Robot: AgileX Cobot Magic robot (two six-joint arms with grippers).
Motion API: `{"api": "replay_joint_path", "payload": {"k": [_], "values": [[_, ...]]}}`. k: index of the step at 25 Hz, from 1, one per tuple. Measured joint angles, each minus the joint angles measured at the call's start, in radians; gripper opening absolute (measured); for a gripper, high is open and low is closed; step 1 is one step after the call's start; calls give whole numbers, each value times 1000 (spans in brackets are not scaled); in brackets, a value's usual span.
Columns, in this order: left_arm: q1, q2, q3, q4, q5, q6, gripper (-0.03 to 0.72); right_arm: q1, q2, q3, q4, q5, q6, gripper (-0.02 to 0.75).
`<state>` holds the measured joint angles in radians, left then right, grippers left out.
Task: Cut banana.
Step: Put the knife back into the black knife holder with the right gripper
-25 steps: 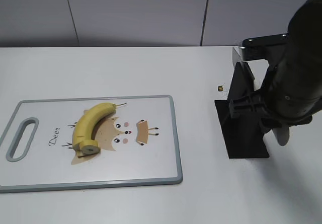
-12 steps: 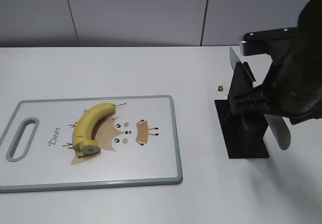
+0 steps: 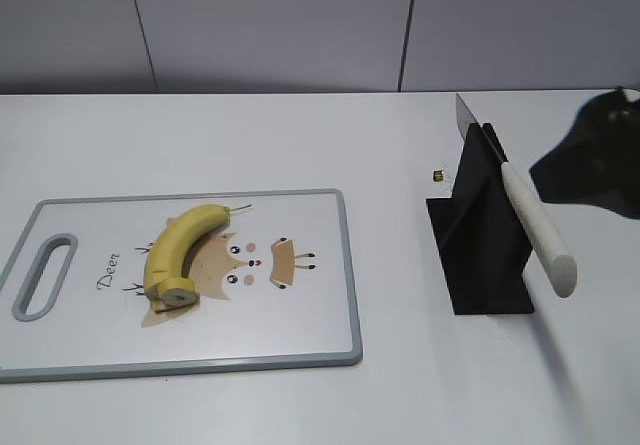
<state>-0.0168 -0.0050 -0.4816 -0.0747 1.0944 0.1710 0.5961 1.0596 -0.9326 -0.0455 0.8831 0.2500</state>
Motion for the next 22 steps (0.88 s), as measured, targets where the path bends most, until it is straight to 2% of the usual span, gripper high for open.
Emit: {"api": "replay_joint_path", "payload": {"k": [4,12,22], "values": [[0,0,0,-1,0,0,657,0,-172,98,56,4,-97,657],[0,0,0,-1,0,0,611,0,-530,313,63,57,-135,633],[0,0,0,-1,0,0,588,0,-863,362,65,295,-227,593]]}}
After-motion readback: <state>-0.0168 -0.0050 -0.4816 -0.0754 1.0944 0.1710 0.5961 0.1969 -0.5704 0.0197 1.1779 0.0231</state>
